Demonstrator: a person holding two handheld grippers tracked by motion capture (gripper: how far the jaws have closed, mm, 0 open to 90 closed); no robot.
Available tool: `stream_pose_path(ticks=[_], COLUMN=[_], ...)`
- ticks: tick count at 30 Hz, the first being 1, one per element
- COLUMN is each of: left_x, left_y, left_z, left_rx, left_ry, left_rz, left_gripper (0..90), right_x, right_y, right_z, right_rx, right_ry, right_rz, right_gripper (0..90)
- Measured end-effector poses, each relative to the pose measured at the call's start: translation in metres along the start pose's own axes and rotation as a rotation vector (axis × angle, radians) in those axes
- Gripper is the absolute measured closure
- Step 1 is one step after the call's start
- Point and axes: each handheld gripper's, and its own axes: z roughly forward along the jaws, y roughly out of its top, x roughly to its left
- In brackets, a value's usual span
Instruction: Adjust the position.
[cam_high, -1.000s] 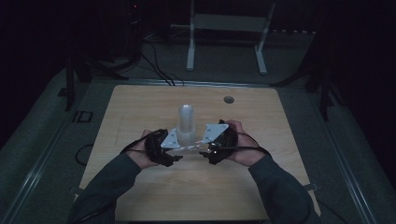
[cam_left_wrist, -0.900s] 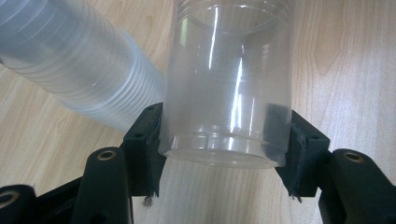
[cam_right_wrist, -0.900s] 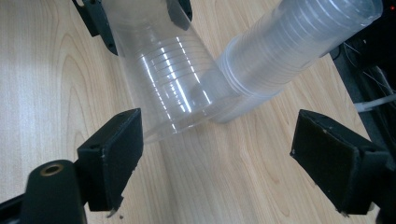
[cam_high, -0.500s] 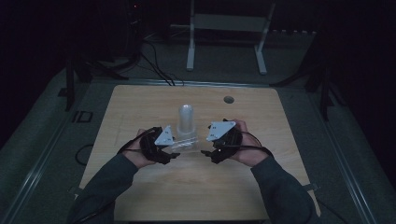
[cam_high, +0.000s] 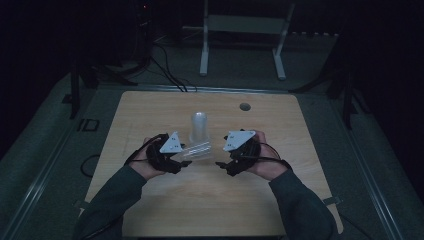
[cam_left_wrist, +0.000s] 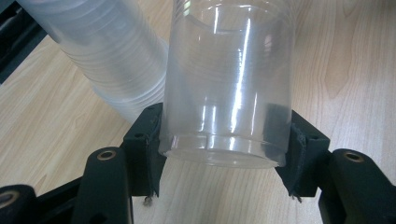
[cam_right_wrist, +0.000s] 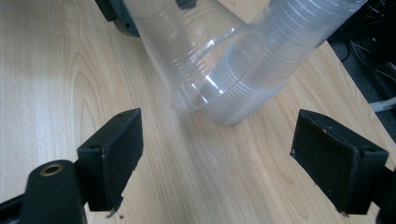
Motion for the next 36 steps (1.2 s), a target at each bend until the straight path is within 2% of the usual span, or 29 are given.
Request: stream_pose_path(ticks=[12, 22, 29, 36], left_x=[0.002, 0.004, 0.005, 0.006], left_y=[-0.001, -0.001, 0.0, 0.0], left_z=[-0.004, -0.005, -0.007, -0.01], left_rx=[-0.051, -0.097, -0.116, -0.129], left_ry=[0.003, 0.004, 0.006, 0.019], left_rz=[-0.031, -0.059, -0.07, -0.072], left_gripper=[41.0, 41.0, 41.0, 41.0], right_x=[-0.003, -0.004, -0.002, 0.001], right_y=[-0.007, -0.014, -0.016, -0.019], right_z=[0.0, 0.0, 0.003, 0.003], right_rx=[-0.048, -0.112, -0.134, -0.181], right_ry=[0.022, 0.042, 0.041, 0.037], right_rz=[0.064, 0.141, 0.17, 0.214], right_gripper=[16.3, 16.3, 16.8, 16.8])
